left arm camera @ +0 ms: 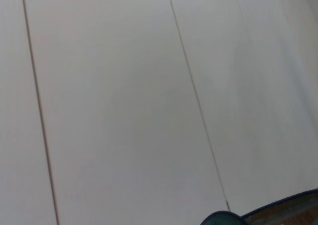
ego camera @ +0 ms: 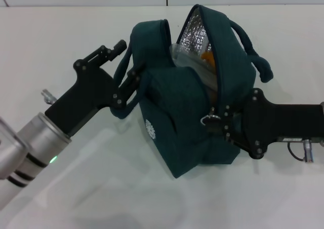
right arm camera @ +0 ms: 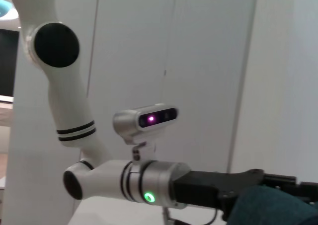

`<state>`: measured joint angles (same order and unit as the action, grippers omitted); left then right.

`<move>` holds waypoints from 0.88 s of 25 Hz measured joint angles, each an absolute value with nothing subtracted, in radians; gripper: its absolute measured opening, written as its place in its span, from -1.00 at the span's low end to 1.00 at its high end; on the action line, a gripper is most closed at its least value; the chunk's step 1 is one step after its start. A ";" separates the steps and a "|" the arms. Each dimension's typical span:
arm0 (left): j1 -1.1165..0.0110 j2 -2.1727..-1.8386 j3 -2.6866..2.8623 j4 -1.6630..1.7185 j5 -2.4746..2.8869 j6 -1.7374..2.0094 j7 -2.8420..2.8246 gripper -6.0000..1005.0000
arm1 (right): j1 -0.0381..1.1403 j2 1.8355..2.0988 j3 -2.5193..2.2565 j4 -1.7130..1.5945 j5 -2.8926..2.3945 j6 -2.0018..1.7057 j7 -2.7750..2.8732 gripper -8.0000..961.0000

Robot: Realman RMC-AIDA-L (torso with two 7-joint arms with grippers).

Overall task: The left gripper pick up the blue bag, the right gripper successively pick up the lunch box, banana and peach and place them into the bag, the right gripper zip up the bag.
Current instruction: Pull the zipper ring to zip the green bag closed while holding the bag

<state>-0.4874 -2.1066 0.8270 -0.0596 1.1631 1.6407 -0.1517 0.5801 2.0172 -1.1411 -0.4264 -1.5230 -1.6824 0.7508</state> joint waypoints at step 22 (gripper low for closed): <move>-0.406 -2.083 0.898 0.137 1.126 1.743 -0.506 -0.04 | 0.585 2.028 -1.179 -0.418 -1.440 -1.645 0.700 -0.92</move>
